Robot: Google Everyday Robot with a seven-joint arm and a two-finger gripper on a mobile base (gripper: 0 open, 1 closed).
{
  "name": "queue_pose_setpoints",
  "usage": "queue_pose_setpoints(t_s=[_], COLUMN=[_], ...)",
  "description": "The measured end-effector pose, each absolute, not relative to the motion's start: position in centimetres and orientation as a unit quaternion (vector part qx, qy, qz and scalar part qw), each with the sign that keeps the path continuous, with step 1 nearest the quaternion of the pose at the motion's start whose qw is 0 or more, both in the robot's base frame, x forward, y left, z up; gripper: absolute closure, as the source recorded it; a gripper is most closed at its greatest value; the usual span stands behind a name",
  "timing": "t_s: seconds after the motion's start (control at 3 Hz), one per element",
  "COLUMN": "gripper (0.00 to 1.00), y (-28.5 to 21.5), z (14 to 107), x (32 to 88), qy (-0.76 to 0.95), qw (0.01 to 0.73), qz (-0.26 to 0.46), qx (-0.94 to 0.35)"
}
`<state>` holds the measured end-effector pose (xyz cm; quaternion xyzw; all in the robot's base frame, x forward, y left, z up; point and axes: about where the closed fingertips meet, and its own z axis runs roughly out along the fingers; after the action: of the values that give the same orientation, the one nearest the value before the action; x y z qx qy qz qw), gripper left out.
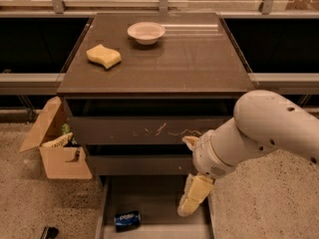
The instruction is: Pick pepsi can from bottom drawer and place on counter
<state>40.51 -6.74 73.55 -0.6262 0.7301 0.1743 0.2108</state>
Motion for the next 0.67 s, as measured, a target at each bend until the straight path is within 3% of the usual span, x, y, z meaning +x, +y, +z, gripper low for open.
queue_pose_setpoints(t_s=[0.67], gripper=[0.0], y=[-4.8], z=[67.3], x=[41.1], qy=[0.723], qw=[0.181], qz=[0.179], qx=[-0.642])
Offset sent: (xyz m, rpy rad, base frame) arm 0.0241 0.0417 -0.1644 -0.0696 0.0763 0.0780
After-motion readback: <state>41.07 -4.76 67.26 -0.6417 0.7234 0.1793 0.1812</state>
